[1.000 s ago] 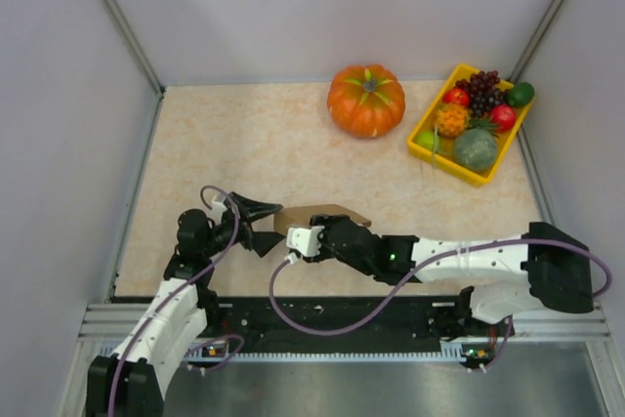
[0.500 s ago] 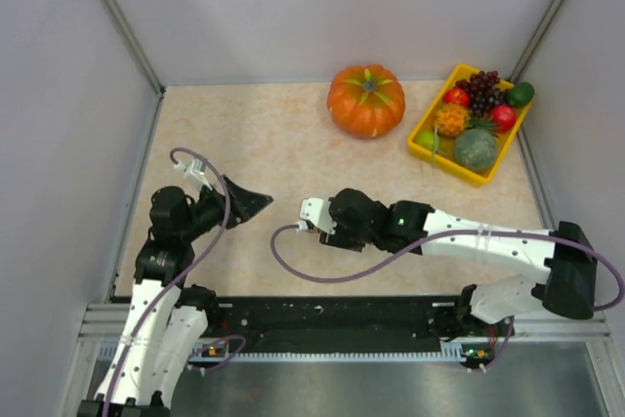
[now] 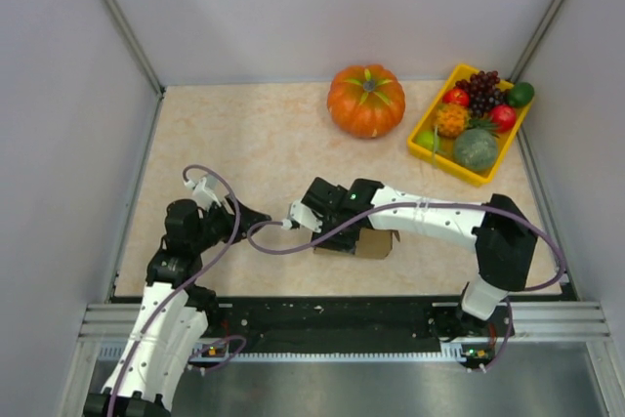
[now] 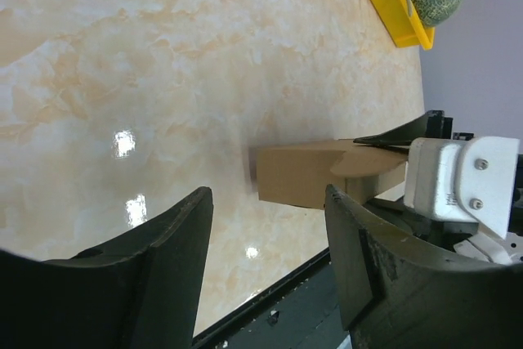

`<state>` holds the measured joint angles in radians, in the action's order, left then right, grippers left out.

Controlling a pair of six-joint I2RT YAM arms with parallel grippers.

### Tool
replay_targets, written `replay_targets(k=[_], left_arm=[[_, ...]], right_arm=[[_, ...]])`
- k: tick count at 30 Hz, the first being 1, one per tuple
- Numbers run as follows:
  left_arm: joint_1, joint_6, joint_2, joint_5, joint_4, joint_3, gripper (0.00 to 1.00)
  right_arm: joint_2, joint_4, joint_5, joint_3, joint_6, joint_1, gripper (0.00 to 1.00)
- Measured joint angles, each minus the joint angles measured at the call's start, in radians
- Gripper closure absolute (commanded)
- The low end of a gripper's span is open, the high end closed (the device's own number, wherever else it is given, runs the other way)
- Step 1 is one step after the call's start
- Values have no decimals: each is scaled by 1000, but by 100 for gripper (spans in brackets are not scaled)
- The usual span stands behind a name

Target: Fold the paper box

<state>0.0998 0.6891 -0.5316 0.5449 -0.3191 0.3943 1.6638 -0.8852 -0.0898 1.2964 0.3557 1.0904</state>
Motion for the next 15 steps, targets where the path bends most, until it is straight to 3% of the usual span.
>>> replay_targets(k=[8,15], left_arm=[[0,6,3,32,76,-59,31],[50,14,-41,54,179,-105,34]], right_arm=[[48,-21,67,3,-1,-23,25],[24,12,98,-18,-13,-47,22]])
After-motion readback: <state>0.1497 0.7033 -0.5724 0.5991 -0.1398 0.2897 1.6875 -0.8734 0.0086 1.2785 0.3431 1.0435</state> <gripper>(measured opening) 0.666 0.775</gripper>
